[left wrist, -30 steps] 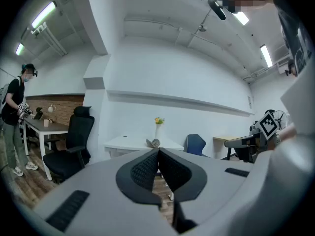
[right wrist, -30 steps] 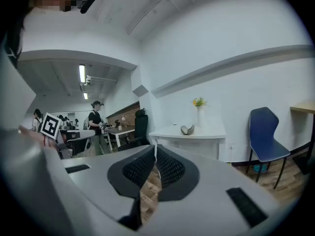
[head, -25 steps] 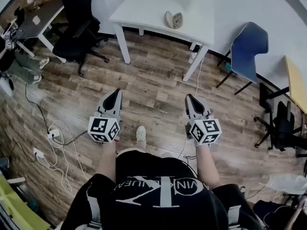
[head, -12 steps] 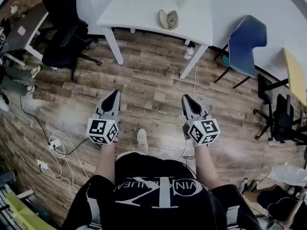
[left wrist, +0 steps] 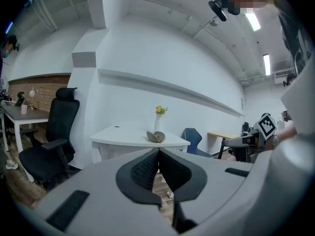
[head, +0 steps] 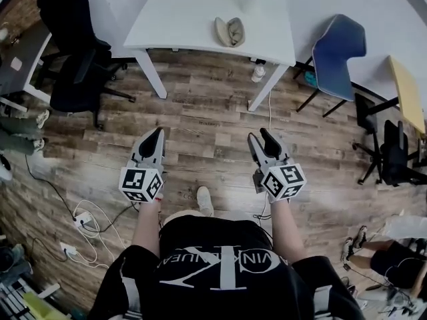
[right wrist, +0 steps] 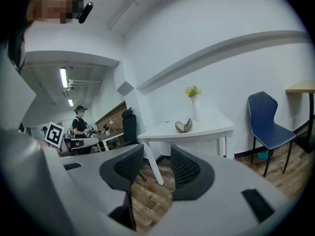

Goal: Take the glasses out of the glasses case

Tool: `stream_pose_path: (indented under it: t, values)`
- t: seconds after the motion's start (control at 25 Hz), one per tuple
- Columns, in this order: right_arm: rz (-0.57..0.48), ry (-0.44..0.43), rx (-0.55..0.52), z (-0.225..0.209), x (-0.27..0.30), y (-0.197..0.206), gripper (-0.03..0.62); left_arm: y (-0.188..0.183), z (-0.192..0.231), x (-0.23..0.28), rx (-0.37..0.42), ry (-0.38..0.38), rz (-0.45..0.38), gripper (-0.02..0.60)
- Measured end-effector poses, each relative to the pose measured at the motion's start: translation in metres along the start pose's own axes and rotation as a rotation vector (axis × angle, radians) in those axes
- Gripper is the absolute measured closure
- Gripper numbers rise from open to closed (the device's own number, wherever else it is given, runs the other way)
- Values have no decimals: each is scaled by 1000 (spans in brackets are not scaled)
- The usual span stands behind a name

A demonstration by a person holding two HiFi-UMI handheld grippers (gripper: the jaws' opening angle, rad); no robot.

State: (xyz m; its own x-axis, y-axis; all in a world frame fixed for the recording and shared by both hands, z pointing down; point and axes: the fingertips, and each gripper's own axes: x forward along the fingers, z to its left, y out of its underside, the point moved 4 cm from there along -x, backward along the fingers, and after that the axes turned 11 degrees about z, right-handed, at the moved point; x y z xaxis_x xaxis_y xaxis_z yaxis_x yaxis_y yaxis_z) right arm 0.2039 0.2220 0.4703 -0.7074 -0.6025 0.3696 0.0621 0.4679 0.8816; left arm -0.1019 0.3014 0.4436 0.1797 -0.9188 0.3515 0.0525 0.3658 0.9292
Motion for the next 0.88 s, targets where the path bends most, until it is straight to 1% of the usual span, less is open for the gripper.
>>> stream_pose_path:
  t: [0.12, 0.36, 0.52, 0.68, 0.88]
  values:
    - [-16, 23, 18, -1, 11, -6, 428, -8, 15, 6, 0, -3, -17, 566]
    - [-29, 52, 33, -11, 19, -20, 427, -20, 29, 14, -4, -1, -38, 566]
    - [-34, 75, 59, -27, 33, -26, 425, -17, 37, 27, -4, 2, -21, 566]
    - [-39, 84, 101, -51, 59, -32, 427, -20, 55, 41, -6, -31, -10, 566]
    - [-26, 47, 83, -59, 109, -50, 427, -36, 88, 64, -8, -78, -18, 566]
